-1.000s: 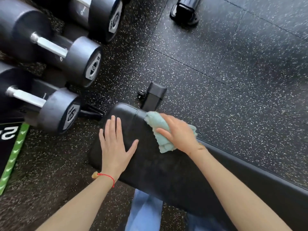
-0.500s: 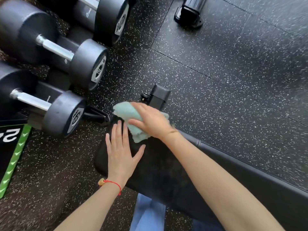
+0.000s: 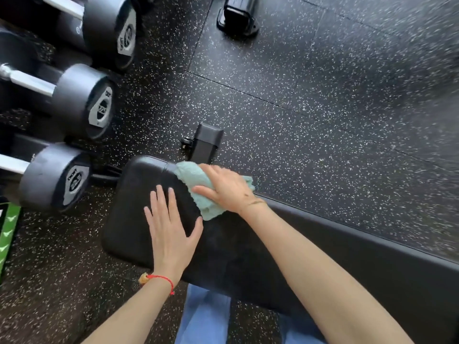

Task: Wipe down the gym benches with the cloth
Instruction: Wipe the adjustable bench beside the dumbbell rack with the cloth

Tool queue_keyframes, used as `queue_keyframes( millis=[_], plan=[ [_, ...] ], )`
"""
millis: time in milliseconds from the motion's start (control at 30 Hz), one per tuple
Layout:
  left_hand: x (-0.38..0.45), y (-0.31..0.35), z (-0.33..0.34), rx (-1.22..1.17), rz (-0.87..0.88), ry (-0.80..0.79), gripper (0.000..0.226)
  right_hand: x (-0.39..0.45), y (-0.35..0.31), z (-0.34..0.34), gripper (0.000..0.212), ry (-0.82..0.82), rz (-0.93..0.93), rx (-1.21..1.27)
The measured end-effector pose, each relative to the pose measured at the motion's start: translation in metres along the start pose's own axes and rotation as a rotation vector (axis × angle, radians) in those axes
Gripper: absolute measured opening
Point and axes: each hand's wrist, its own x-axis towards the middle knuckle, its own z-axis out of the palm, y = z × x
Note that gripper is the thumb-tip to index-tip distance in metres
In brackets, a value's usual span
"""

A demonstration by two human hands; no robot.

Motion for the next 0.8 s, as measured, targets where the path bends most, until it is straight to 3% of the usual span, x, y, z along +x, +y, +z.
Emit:
queue_keyframes(
  millis=[200,800],
  plan=[
    [-0.021,0.062,0.023,0.059,0.130,-0.029,0.091,-0.084,0.082,-0.005,0.065,0.005,0.054,0.028],
    [-0.143,0.320,0.130,0.156,0.210,-0.059,0.090,-0.413,0.366,-0.042,0.062,0.077,0.337,0.044]
  ],
)
